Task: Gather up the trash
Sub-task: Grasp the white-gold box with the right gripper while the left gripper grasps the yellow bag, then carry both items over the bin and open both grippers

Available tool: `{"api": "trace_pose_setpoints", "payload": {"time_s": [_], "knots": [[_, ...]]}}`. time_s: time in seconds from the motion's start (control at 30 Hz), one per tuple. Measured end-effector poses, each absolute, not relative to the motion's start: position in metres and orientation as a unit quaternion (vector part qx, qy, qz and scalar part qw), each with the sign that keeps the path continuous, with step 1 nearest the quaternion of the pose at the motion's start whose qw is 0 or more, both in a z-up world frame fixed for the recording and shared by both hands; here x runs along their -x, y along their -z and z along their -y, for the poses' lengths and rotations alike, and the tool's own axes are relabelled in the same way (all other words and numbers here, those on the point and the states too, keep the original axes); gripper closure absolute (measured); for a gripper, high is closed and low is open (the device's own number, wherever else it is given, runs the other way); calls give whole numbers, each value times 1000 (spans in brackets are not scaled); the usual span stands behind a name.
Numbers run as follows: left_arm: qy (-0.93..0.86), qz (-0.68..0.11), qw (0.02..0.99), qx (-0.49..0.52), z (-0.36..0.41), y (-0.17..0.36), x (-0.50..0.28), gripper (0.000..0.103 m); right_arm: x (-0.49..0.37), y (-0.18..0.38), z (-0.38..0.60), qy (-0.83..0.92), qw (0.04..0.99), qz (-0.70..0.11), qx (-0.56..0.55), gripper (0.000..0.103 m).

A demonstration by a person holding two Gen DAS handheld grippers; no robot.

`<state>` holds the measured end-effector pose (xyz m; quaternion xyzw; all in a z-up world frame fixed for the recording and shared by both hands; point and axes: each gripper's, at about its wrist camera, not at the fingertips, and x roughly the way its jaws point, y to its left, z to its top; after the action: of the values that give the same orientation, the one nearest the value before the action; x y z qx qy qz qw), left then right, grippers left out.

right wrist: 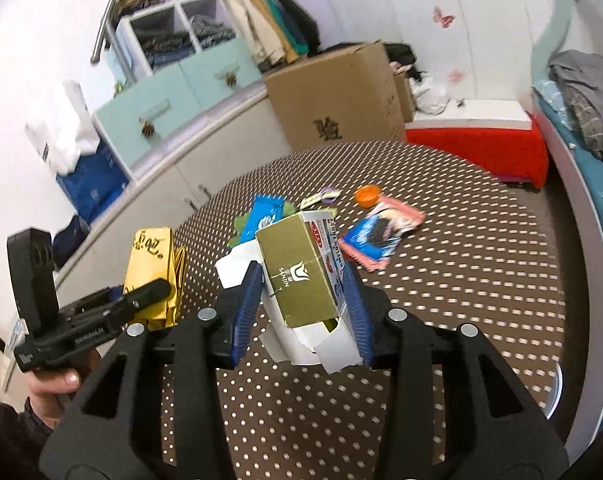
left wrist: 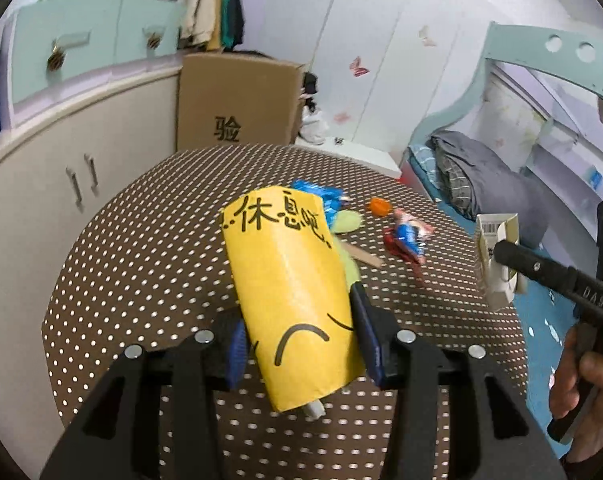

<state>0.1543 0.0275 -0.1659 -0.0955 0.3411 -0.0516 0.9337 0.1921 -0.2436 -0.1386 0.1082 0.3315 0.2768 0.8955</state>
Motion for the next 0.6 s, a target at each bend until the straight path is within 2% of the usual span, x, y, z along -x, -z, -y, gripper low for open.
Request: {"api": "trace_pose_setpoints", "payload": {"time_s": [0.6], "knots": [[129,-286,949,17,76,105,-161,58,-152,99,366,-181,928,-254,-205,62]]}}
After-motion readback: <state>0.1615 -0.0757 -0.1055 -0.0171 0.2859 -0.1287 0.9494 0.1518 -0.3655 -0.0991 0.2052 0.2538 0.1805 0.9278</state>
